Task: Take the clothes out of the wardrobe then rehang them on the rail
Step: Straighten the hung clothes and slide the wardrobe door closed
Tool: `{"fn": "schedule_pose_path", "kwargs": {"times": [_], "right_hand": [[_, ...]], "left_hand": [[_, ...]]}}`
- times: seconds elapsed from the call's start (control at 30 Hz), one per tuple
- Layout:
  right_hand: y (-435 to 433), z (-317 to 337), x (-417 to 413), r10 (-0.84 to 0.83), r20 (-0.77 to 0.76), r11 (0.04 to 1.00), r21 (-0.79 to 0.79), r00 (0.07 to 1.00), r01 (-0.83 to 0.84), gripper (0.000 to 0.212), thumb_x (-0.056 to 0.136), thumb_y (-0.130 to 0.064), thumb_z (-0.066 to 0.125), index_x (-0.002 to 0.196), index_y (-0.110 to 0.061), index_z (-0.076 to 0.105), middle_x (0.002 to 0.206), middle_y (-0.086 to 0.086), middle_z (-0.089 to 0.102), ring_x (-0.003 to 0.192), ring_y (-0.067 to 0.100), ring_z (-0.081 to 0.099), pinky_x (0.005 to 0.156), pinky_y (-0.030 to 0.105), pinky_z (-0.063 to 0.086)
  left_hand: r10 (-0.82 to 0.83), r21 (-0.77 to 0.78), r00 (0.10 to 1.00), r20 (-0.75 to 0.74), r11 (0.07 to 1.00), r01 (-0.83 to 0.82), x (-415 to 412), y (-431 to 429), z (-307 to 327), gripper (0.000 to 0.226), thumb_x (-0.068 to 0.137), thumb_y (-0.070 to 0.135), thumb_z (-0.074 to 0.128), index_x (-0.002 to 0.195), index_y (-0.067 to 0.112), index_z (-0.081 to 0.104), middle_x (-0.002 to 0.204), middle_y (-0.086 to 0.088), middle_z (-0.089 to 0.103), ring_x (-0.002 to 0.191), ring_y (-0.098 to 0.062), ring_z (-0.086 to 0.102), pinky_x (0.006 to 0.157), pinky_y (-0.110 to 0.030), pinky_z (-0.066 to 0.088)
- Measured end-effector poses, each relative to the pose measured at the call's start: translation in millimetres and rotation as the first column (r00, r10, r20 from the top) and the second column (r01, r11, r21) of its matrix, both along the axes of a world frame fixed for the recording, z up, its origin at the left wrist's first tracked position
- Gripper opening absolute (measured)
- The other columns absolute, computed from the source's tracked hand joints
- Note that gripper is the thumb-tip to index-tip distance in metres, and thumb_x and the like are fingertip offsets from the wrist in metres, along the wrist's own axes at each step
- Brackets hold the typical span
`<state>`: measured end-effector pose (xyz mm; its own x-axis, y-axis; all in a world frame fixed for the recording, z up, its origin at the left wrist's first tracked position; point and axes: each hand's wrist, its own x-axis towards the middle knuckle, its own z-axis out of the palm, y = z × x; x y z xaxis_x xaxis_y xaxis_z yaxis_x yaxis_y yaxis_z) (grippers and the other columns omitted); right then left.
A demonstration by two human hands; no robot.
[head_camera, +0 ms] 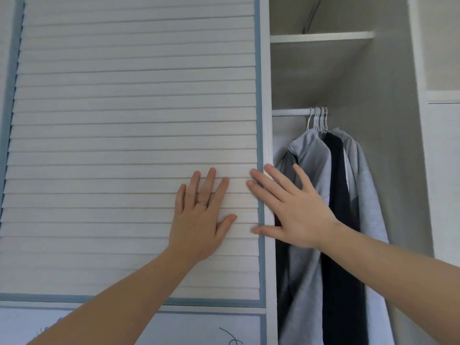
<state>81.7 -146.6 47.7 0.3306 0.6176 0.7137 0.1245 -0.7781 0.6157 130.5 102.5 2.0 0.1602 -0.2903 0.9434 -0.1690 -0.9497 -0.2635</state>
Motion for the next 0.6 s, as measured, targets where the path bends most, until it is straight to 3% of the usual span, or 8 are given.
{"fn": "schedule_pose_path", "kwargs": {"times": [0.6], "right_hand": [[-123,-3,-30,-0.235,0.005,0.972,0.028,0.972,0.235,0.089,0.089,-0.078,0.031,0.157,-0.021,0.019,0.165,-0.002,0.008,0.152,0.022,0.005,0.117,0.063,0.01]], "left_hand": [[-0.15,0.06,0.987,0.054,0.987,0.147,-1,-125,2,0.069,0.099,0.06,0.034,0.158,0.026,0.023,0.167,0.0,0.009,0.153,-0.028,0.009,0.121,-0.053,0.014]]}}
